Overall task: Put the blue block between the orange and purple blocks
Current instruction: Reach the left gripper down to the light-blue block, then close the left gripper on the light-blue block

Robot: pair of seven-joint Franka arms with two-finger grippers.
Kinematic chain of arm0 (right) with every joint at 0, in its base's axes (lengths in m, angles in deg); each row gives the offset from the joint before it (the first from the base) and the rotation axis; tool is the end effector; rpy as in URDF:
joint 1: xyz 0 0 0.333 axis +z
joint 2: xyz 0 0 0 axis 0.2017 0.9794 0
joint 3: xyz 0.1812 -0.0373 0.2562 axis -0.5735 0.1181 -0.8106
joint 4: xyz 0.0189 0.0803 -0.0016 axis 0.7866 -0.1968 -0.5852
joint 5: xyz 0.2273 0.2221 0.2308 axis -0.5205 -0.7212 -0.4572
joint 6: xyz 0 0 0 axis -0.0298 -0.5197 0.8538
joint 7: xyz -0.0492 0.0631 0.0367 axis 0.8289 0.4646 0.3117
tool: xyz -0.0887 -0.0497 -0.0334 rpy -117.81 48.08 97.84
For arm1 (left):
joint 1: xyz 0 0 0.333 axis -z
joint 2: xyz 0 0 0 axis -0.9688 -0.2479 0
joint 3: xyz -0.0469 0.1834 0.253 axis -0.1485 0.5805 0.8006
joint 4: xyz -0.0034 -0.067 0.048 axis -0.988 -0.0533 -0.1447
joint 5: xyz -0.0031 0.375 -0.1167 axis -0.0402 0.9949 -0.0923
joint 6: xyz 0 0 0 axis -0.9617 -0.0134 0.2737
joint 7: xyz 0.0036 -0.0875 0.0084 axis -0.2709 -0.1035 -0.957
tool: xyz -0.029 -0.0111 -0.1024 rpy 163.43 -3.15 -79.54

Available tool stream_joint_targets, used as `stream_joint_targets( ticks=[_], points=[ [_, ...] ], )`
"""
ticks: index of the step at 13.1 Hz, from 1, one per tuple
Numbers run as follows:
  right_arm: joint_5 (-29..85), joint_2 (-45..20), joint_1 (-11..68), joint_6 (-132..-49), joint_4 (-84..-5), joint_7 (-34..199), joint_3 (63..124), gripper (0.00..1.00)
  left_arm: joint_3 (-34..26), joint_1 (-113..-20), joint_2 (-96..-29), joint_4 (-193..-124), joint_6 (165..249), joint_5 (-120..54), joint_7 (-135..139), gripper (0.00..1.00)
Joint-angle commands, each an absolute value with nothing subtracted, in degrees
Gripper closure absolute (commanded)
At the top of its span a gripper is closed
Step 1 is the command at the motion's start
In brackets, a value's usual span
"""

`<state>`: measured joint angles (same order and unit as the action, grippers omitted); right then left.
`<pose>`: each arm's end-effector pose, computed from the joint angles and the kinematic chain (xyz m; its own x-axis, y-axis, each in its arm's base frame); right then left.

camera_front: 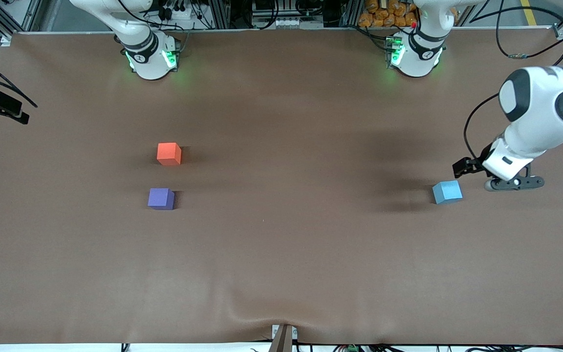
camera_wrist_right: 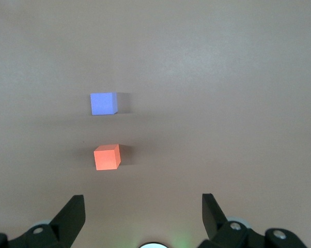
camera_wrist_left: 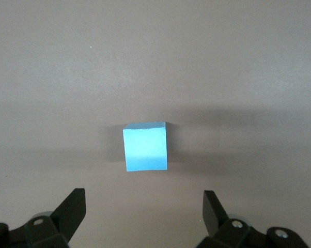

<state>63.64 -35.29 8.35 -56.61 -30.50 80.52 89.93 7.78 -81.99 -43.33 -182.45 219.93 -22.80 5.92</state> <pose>0.5398 -0.0457 0.6488 0.9970 -0.0347 -0.0696 -0.0367 -0.9989 -0.0290 0.5553 0.0028 0.3505 0.9995 0.0298 0.0105 0.0299 -0.9995 -0.0077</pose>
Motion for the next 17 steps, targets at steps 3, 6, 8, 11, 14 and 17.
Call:
stream_joint_targets(
  ticks=[3,6,8,11,14,17],
  points=[
    [62.65,-35.05,6.55,-56.22,-30.45,81.17,89.02,0.00,7.38,-82.33,-49.72,-182.85,227.50,-21.76,8.05,0.00],
    [62.65,-35.05,6.89,-56.22,-30.37,81.17,89.10,0.00,7.38,-82.41,-53.76,-182.67,230.57,-21.67,9.62,0.00],
    [62.65,-35.05,6.89,-56.40,-30.37,81.17,89.10,0.00,7.64,-83.03,-55.27,-182.84,231.90,-21.67,9.90,0.00],
    [62.65,-34.97,7.07,-56.40,-30.37,81.17,89.02,0.00,7.56,-84.08,-56.50,-182.58,232.08,-21.58,9.99,0.00],
    [62.56,-34.97,7.07,-56.49,-30.36,81.17,89.02,0.00,7.56,-84.26,-57.73,-182.67,233.30,-21.58,9.99,0.00],
    [62.39,-35.05,7.07,-56.49,-30.28,81.17,89.02,0.00,7.47,-84.35,-58.69,-182.58,233.92,-21.58,9.99,0.00]
  ],
)
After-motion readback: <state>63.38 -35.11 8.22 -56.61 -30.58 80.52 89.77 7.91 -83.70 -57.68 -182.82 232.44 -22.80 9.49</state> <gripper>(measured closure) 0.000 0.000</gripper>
